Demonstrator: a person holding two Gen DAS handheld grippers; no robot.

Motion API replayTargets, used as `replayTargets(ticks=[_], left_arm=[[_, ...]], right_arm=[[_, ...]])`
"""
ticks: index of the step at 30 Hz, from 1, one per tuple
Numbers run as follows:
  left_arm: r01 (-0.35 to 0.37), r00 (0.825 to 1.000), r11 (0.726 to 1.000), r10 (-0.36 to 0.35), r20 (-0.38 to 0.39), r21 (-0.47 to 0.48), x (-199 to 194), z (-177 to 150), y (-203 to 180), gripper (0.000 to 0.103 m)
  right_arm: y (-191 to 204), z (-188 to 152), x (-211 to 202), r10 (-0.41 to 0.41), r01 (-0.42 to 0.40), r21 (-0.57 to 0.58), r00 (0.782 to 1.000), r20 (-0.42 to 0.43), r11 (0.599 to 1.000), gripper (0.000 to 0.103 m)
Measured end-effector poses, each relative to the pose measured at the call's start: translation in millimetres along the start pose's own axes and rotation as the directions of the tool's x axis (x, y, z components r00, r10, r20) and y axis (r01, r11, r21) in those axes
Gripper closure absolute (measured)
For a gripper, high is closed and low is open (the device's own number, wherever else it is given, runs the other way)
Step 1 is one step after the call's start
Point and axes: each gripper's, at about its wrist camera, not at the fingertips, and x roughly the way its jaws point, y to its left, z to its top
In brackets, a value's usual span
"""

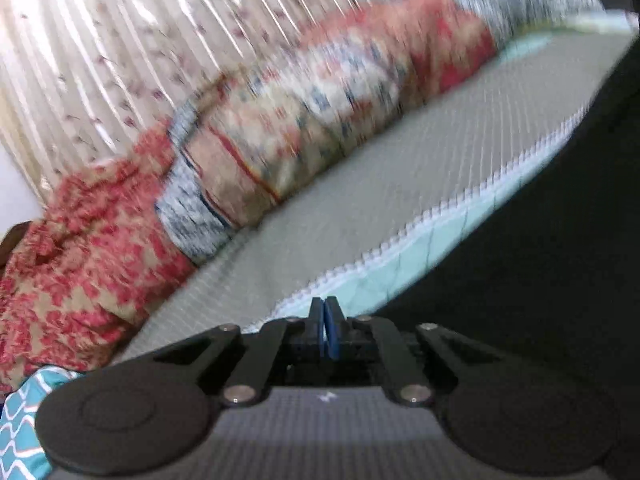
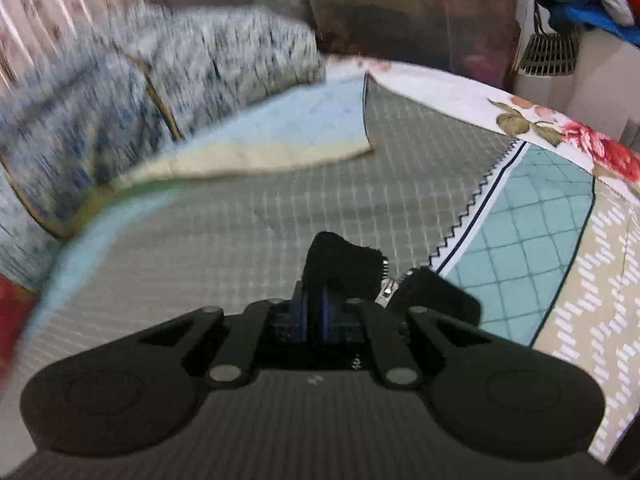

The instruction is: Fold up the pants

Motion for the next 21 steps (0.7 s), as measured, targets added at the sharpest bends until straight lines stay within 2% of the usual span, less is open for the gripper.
replayTargets(ticks=[4,8,13,16,19,21], left_arm=[[0.004,0.998,0.997,0.001,0.066,-0.075,-51,8,18,0.1],[0.029,0.996,0.994,-0.02,0.09,-0.109,-100,0,25,0.1],[0.026,0.999,0.983,-0.019,0.04,-0.183,-129,-17,32,0.097],[0.041,0.999,0.967,-0.033,0.035,-0.253,-149,-29,34,0.096],[0.059,0.998,0.953,-0.051,0.035,-0.296,-164,-41,31,0.096],[0.07,0.998,0.942,-0.066,0.024,-0.329,-168,-49,30,0.096]], right_arm=[[-26,10,-45,0.124,-0.126,0.091,0.992,0.026,0.988,0.095],[-65,13,-101,0.236,-0.241,0.129,0.97,0.054,0.962,0.095],[-130,-8,-177,0.367,-0.379,0.123,0.924,0.112,0.917,0.095],[-184,-35,-210,0.394,-0.416,0.138,0.905,0.161,0.899,0.095],[-236,-67,-215,0.338,-0.372,0.183,0.921,0.193,0.91,0.095],[-272,-92,-201,0.248,-0.291,0.28,0.952,0.179,0.915,0.095]])
